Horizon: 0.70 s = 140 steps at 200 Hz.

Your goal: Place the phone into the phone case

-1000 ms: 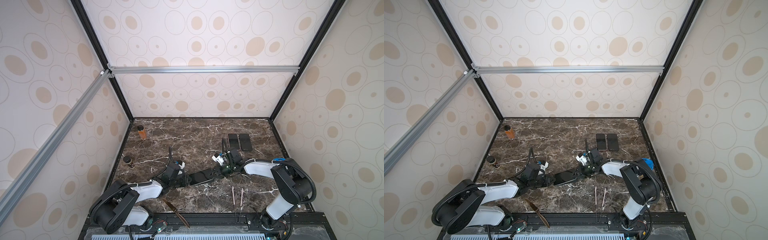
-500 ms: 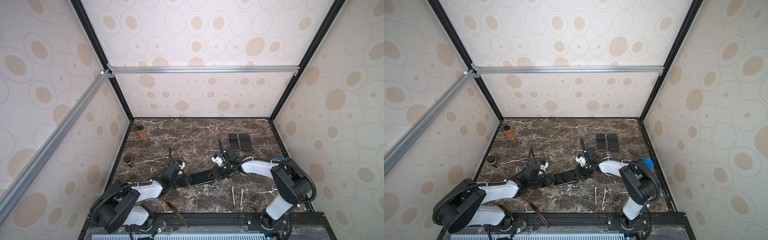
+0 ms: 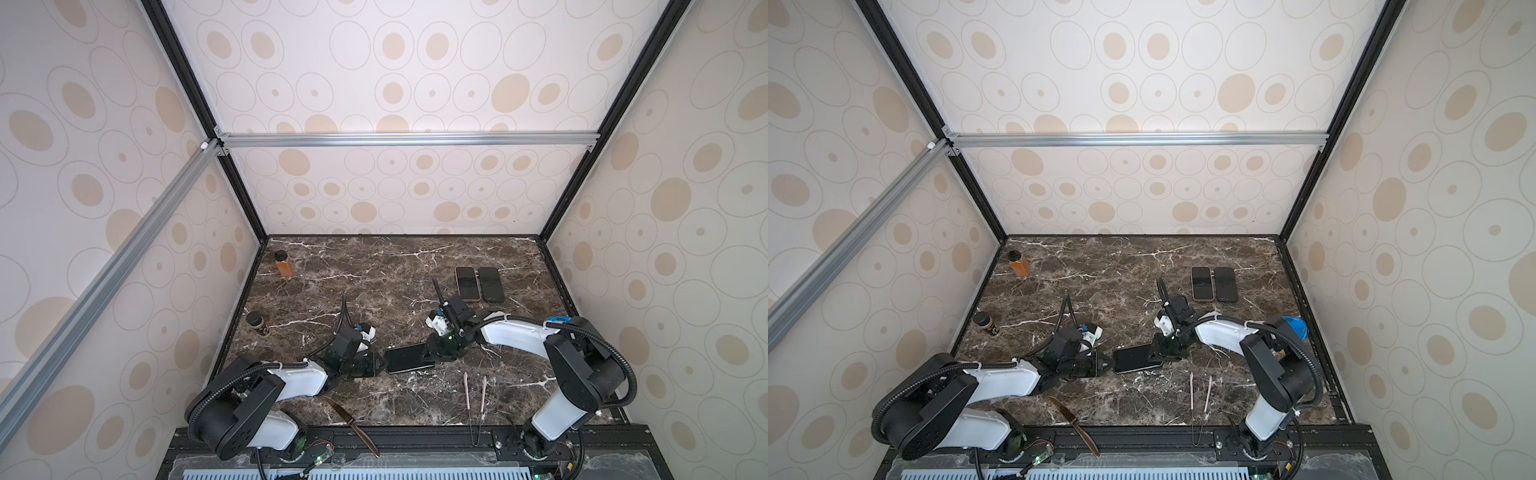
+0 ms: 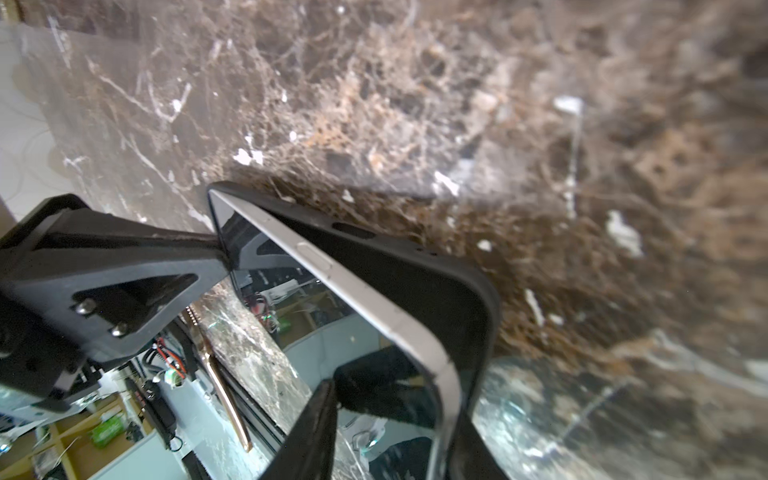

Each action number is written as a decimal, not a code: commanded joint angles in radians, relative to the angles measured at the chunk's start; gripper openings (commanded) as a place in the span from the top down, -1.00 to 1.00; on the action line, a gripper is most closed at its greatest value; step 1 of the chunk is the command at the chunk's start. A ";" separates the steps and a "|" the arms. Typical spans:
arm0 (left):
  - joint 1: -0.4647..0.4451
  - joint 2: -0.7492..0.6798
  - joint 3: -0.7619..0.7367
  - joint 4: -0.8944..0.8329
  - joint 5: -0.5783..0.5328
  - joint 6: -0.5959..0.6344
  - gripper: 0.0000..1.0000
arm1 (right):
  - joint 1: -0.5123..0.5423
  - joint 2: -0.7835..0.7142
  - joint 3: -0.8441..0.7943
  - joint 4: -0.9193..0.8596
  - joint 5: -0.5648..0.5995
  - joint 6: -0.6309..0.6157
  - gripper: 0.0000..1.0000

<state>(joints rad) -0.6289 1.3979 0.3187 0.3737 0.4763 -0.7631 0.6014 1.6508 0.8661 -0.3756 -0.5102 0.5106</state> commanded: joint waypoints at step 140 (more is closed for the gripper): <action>-0.015 -0.037 0.027 -0.050 0.073 0.025 0.44 | 0.008 -0.088 0.045 -0.222 0.202 -0.084 0.32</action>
<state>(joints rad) -0.6395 1.3735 0.3183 0.3626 0.5453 -0.7616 0.6048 1.5776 0.9001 -0.5484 -0.3466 0.4496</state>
